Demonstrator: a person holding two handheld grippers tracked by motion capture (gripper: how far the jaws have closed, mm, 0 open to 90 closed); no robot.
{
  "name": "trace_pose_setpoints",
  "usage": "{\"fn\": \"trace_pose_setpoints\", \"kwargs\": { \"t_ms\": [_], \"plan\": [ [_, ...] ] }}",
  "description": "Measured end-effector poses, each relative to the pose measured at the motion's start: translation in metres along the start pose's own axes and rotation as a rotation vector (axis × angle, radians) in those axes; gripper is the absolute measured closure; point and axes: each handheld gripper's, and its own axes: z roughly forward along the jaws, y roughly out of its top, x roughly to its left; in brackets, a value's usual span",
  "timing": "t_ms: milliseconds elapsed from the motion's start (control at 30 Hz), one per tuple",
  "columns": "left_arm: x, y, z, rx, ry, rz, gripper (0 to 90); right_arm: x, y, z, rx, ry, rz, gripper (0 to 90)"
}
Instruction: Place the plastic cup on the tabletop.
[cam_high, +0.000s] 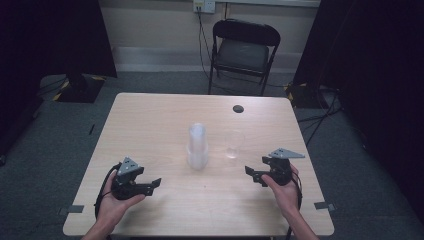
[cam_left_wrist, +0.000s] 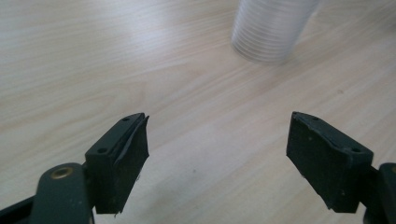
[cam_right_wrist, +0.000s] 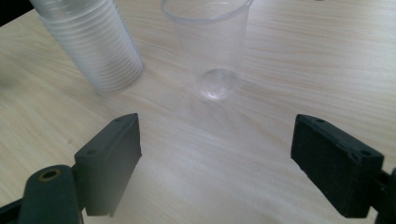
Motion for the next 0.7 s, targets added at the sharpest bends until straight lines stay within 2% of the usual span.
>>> {"fn": "trace_pose_setpoints", "kwargs": {
  "t_ms": [133,200,267,367,400,467,700],
  "plan": [
    [-0.001,-0.003,-0.002,0.000,0.003,0.019,20.7,0.004,-0.006,-0.011,0.009,-0.006,-0.006,15.6],
    [0.002,-0.005,-0.004,-0.006,0.006,0.004,20.6,0.005,-0.010,-0.017,0.011,-0.002,-0.008,15.6],
    [0.006,-0.008,-0.004,-0.012,0.014,-0.011,20.7,0.006,-0.014,-0.023,0.009,-0.004,0.002,15.6],
    [0.009,-0.010,-0.003,0.006,0.046,0.016,19.3,0.007,-0.024,-0.032,-0.013,-0.010,0.022,15.6],
    [0.009,-0.010,-0.003,0.004,0.040,0.004,19.2,0.007,-0.027,-0.035,-0.012,-0.016,0.026,15.6],
    [0.011,-0.011,-0.003,0.003,0.023,-0.025,19.2,0.007,-0.032,-0.038,-0.011,-0.013,0.041,15.7],
    [0.011,-0.014,-0.002,0.018,0.034,0.002,19.1,-0.002,-0.044,-0.040,0.015,-0.058,0.061,15.6]
  ]
}}
